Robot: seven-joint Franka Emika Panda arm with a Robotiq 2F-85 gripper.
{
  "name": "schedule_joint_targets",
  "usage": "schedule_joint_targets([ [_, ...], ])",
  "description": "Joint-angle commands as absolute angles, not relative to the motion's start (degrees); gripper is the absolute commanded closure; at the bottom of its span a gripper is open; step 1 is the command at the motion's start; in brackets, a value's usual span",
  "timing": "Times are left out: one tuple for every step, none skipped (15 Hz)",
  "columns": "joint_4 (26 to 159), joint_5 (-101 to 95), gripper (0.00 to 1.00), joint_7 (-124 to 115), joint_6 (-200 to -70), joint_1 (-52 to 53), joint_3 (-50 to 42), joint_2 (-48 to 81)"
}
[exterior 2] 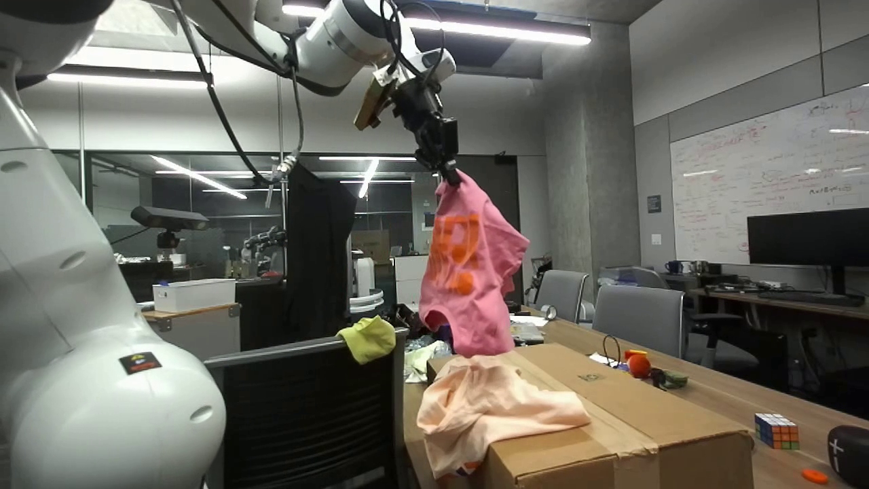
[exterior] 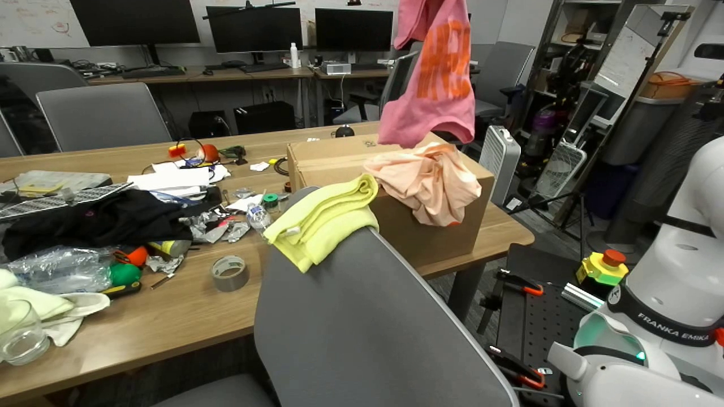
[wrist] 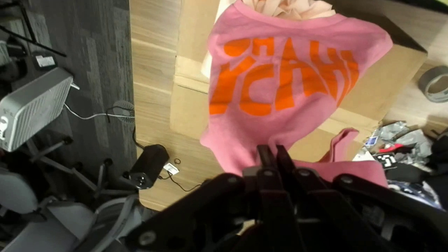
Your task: Move the clothes on the chair headrest to the box
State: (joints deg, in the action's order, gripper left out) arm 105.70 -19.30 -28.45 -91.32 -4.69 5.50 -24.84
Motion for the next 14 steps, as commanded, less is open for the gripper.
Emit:
schedule_joint_targets([
  [103.5,-19.0,0.99,-37.2,-92.7,-7.2,5.7,-23.7],
  [103.4,-19.3,0.99,-39.7,-93.0,-7.7,5.7,-23.5],
  [103.4,-19.5,0.99,-42.3,-93.4,-8.1,5.8,-23.5],
  [104.1,-19.7,0.99,-45.0,-94.0,-8.5,5.8,-23.9],
  [104.4,-20.3,0.99,-47.7,-94.5,-8.8,5.9,-23.9],
  [104.9,-21.0,0.99,-50.4,-94.8,-9.2,6.0,-24.1],
  [104.6,-21.8,0.99,-53.1,-95.3,-9.6,6.1,-23.4],
  [104.3,-22.9,0.98,-56.0,-95.2,-10.0,6.3,-22.7],
  [104.0,-24.3,0.7,-58.0,-94.1,-10.2,6.6,-21.9],
  [103.6,-25.7,0.69,-58.9,-92.2,-10.2,6.8,-21.1],
  [103.7,-26.5,0.64,-58.9,-91.4,-9.7,6.7,-20.6],
  [103.7,-26.6,0.55,-57.8,-90.4,-9.0,6.4,-19.8],
  [103.6,-26.3,0.48,-56.3,-89.3,-8.4,6.1,-19.1],
  [103.4,-26.6,0.39,-56.1,-88.1,-8.2,6.2,-18.2],
])
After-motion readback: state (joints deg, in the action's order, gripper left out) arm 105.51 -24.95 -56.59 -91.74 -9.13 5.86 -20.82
